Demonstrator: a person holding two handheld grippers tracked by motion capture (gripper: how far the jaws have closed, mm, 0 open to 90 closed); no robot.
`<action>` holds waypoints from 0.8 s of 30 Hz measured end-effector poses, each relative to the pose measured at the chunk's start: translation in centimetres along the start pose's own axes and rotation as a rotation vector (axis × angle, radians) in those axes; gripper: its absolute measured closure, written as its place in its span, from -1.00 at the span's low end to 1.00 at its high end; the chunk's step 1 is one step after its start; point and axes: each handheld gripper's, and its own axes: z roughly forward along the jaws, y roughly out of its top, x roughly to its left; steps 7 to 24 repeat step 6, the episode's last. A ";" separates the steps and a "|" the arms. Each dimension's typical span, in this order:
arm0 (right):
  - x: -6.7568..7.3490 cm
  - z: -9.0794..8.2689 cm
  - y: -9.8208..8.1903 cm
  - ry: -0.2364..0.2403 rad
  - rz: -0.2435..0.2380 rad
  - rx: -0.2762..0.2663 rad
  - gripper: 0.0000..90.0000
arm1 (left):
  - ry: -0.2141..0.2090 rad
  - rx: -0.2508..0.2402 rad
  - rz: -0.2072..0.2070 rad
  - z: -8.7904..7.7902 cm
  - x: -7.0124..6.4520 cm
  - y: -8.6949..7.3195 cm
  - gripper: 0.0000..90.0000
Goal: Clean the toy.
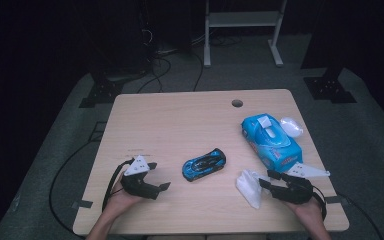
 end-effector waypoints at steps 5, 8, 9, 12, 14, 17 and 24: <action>0.1 0.0 -0.3 -0.003 -0.003 -0.012 0.01 | 0.010 -0.028 -0.010 -0.3 0.0 -0.1 -0.75; 0.2 0.0 -0.3 -0.003 -0.006 -0.011 -0.01 | 0.019 -0.028 -0.008 -0.3 0.1 -0.2 -0.75; 0.2 0.0 -0.3 -0.003 -0.006 -0.011 -0.01 | 0.019 -0.028 -0.008 -0.3 0.1 -0.2 -0.75; 0.2 0.0 -0.3 -0.003 -0.006 -0.011 -0.01 | 0.019 -0.028 -0.008 -0.3 0.1 -0.2 -0.75; 0.2 0.0 -0.3 -0.003 -0.006 -0.011 -0.01 | 0.019 -0.028 -0.008 -0.3 0.1 -0.2 -0.75; 0.2 0.0 -0.3 -0.003 -0.006 -0.011 -0.01 | 0.019 -0.028 -0.008 -0.3 0.1 -0.2 -0.75; 0.2 0.0 -0.3 -0.003 -0.006 -0.011 -0.01 | 0.019 -0.028 -0.008 -0.3 0.1 -0.2 -0.75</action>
